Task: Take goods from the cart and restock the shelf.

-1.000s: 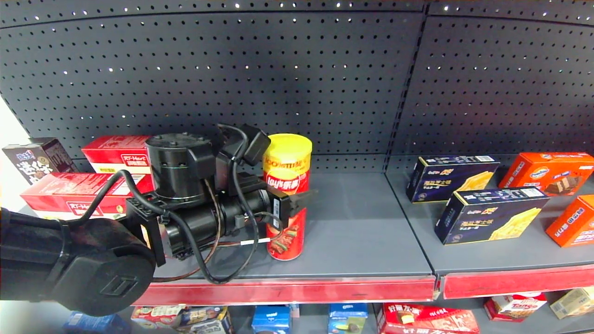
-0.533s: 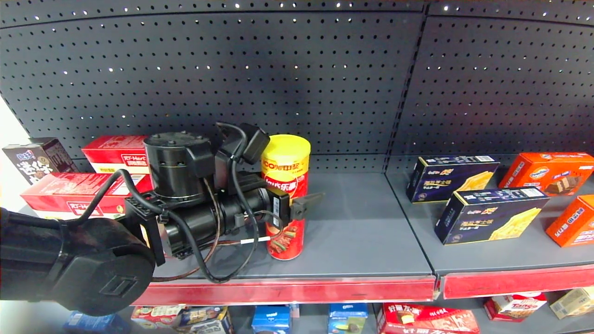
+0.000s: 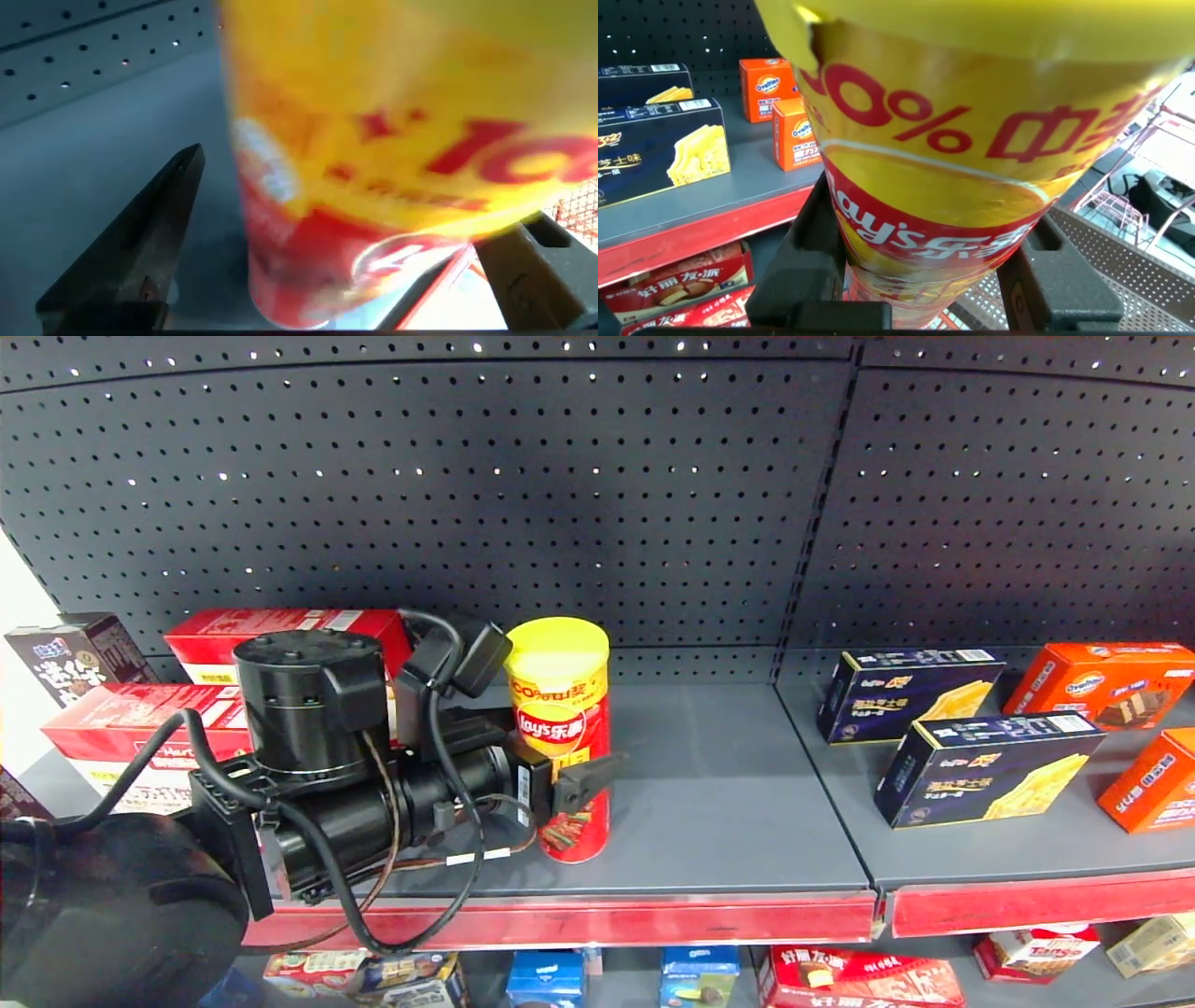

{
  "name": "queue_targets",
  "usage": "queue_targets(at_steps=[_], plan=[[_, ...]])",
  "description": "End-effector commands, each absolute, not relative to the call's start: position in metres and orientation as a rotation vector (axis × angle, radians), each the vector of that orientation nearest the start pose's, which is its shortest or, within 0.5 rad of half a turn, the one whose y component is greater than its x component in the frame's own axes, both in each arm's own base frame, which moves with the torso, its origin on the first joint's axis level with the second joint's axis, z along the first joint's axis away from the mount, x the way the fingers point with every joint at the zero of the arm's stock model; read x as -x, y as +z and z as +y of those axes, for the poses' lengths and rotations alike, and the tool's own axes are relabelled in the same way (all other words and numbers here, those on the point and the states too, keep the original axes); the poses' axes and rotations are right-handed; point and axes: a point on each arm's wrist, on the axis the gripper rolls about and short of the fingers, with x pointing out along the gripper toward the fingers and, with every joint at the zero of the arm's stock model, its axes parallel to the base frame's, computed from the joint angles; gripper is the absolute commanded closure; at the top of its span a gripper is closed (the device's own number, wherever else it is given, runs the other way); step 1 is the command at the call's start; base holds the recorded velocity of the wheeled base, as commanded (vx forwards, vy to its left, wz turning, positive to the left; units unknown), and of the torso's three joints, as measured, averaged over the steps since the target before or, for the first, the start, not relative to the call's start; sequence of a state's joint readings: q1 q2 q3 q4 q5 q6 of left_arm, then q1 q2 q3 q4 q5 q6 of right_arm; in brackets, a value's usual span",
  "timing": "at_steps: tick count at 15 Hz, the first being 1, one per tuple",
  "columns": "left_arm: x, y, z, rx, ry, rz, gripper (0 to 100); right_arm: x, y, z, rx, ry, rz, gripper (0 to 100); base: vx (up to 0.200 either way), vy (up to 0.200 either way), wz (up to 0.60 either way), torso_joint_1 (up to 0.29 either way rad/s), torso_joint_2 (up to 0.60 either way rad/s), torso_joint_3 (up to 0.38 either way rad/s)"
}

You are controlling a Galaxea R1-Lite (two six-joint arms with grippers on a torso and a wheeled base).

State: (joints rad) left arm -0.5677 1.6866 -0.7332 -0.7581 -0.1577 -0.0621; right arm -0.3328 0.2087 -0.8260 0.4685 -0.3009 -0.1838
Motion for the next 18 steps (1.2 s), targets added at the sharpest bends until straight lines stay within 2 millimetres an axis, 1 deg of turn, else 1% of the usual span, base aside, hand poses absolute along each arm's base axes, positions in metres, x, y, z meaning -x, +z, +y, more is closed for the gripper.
queue_targets(at_steps=[1,5,8,10,12,18], plan=[[-0.245,0.184,-0.159,0.022,-0.707,0.202,0,0.091,0.24,0.024,0.18,-0.644,-0.091,100,0.0,0.0,0.0,0.0,0.0,0.0],[-0.242,0.191,-0.158,0.026,-0.7,0.178,0,0.092,0.239,0.024,0.18,-0.643,-0.093,100,0.0,0.0,0.0,0.0,0.0,0.0],[-0.235,0.201,-0.151,0.035,-0.693,0.145,0,0.091,0.239,0.024,0.18,-0.643,-0.091,100,0.0,0.0,0.0,0.0,0.0,0.0],[-0.231,0.201,-0.146,0.036,-0.685,0.146,0,0.092,0.238,0.025,0.18,-0.643,-0.094,100,0.0,0.0,0.0,0.0,0.0,0.0],[-0.22,0.202,-0.139,0.036,-0.689,0.14,0,0.093,0.238,0.025,0.18,-0.645,-0.096,100,0.0,0.0,0.0,0.0,0.0,0.0],[-0.203,0.21,-0.132,0.041,-0.71,0.105,0,0.093,0.237,0.025,0.18,-0.645,-0.096,100,0.0,0.0,0.0,0.0,0.0,0.0]])
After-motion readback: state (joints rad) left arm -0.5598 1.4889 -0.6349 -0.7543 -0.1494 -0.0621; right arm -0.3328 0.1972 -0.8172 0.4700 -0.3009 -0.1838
